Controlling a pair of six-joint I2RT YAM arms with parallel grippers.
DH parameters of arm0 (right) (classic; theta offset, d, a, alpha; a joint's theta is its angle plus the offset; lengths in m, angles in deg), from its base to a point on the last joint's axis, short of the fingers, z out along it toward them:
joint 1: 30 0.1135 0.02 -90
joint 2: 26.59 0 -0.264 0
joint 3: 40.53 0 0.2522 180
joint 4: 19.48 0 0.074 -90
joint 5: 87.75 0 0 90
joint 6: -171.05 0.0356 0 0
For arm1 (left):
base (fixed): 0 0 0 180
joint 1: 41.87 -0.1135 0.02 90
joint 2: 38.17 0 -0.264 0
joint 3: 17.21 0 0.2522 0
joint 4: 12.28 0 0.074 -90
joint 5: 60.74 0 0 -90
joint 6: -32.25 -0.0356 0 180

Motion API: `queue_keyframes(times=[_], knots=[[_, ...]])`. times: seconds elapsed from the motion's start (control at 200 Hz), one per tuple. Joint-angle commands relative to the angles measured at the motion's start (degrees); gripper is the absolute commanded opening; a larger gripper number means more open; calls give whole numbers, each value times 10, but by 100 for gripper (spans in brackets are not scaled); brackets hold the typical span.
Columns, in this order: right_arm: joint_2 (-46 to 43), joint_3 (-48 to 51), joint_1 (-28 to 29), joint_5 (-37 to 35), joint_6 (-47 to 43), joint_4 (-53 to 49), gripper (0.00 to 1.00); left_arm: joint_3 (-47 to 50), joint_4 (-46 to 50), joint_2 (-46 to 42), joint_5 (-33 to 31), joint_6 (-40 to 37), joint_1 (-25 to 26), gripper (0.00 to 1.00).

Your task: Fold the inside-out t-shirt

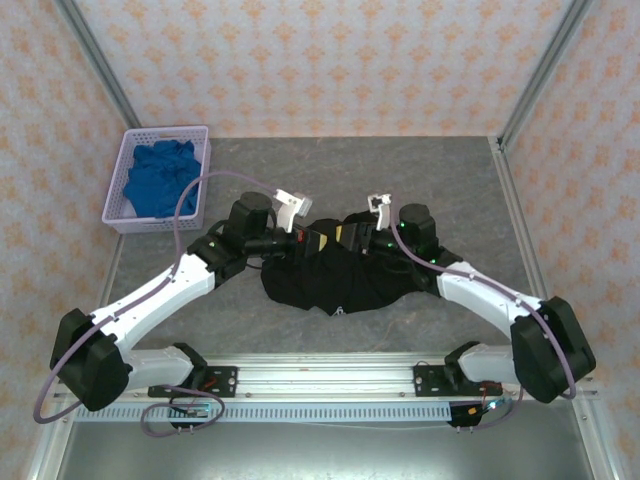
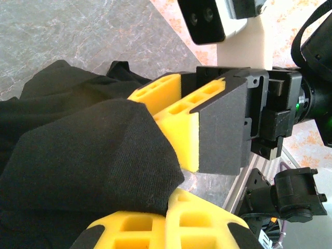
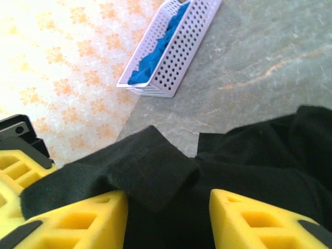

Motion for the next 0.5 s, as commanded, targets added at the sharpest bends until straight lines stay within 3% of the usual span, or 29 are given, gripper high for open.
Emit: queue_keyframes(times=[0.0,0.27,0.495], knots=[[7,-23,1,44,28,73,34,5,5,-8,-13,-14,-5,0],[-24,-24,1,46,28,73,0,11,12,-8,-43,-15,-6,0],[-45,-34,1,35,16,67,0,37,9,-21,-75,-7,-6,0]])
